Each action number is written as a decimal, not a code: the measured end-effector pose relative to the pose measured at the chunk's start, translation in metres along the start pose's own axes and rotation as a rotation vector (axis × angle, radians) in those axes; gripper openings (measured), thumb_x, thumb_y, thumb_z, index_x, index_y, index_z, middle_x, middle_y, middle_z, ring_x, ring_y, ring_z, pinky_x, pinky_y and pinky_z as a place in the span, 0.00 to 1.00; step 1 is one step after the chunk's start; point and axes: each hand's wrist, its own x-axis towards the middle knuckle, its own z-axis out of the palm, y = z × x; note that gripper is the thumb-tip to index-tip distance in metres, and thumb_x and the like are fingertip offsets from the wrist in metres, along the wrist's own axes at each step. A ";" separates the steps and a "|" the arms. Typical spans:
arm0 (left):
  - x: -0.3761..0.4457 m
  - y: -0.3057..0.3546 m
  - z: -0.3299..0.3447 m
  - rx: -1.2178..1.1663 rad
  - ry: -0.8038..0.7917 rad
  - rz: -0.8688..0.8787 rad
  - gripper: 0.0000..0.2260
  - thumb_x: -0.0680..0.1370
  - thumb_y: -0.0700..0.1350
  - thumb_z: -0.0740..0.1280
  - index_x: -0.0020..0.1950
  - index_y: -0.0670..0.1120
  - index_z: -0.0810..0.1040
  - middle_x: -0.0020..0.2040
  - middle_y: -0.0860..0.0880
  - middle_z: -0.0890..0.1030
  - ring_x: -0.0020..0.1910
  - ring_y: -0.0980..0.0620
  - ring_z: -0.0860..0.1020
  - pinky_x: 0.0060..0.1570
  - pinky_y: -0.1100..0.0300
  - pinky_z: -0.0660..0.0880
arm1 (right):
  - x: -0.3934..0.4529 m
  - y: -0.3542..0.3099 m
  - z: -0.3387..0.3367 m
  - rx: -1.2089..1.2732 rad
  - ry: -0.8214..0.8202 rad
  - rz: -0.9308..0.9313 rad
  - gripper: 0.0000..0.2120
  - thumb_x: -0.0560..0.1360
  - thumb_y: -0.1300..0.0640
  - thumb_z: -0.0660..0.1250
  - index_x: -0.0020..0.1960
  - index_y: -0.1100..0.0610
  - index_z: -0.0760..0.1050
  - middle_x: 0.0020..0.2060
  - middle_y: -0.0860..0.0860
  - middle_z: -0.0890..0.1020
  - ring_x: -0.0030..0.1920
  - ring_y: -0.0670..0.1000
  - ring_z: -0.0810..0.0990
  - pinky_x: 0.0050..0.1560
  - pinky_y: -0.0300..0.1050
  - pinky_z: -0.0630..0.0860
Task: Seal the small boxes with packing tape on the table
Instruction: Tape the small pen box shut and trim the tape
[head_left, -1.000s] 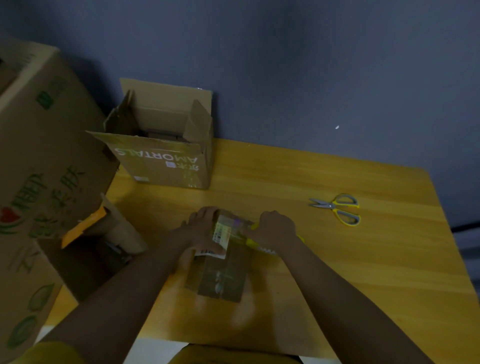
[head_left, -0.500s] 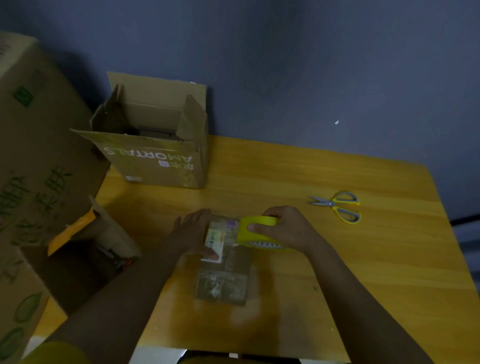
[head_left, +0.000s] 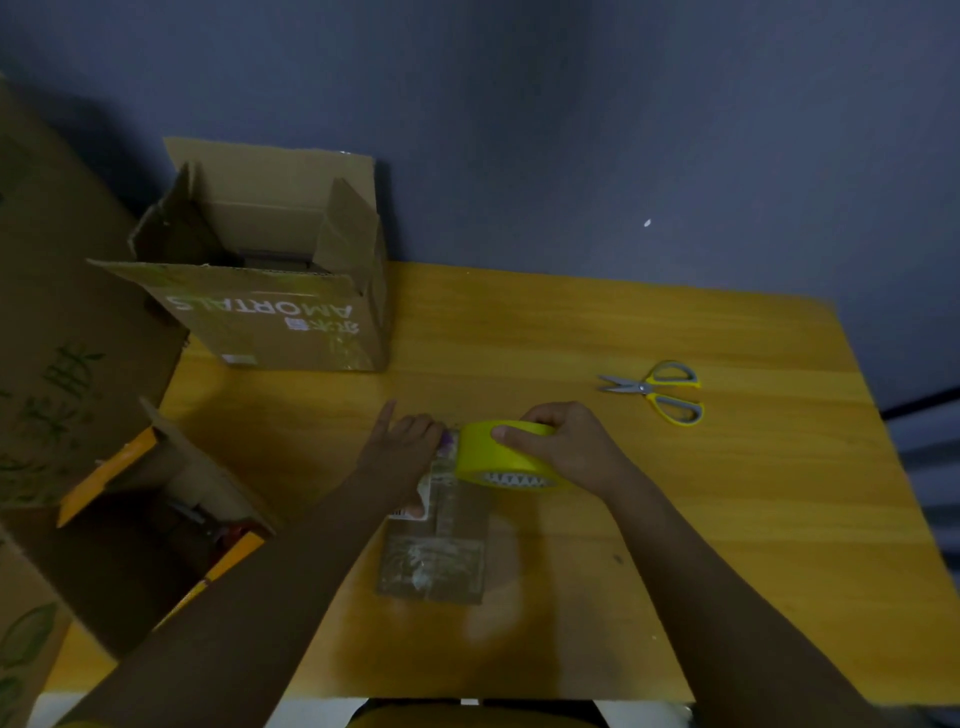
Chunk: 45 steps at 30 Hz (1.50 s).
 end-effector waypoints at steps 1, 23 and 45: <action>0.000 0.001 0.000 0.017 0.013 -0.008 0.45 0.65 0.58 0.77 0.74 0.47 0.57 0.72 0.49 0.63 0.72 0.48 0.62 0.72 0.42 0.36 | 0.000 0.001 -0.001 -0.031 0.003 -0.012 0.25 0.68 0.39 0.73 0.37 0.63 0.79 0.29 0.53 0.73 0.31 0.46 0.72 0.35 0.45 0.66; 0.003 0.006 -0.001 -0.090 -0.013 0.001 0.47 0.65 0.55 0.78 0.76 0.48 0.54 0.73 0.50 0.60 0.75 0.50 0.58 0.74 0.48 0.43 | 0.000 0.042 -0.013 -0.920 0.047 0.372 0.32 0.69 0.29 0.64 0.58 0.56 0.78 0.54 0.54 0.79 0.55 0.57 0.80 0.48 0.46 0.74; 0.008 0.050 -0.009 -0.366 -0.248 -0.244 0.51 0.73 0.67 0.63 0.77 0.45 0.31 0.76 0.44 0.30 0.73 0.38 0.28 0.70 0.37 0.33 | -0.007 0.053 0.005 -0.868 0.223 0.134 0.18 0.80 0.49 0.50 0.63 0.58 0.69 0.57 0.56 0.74 0.56 0.60 0.76 0.53 0.53 0.69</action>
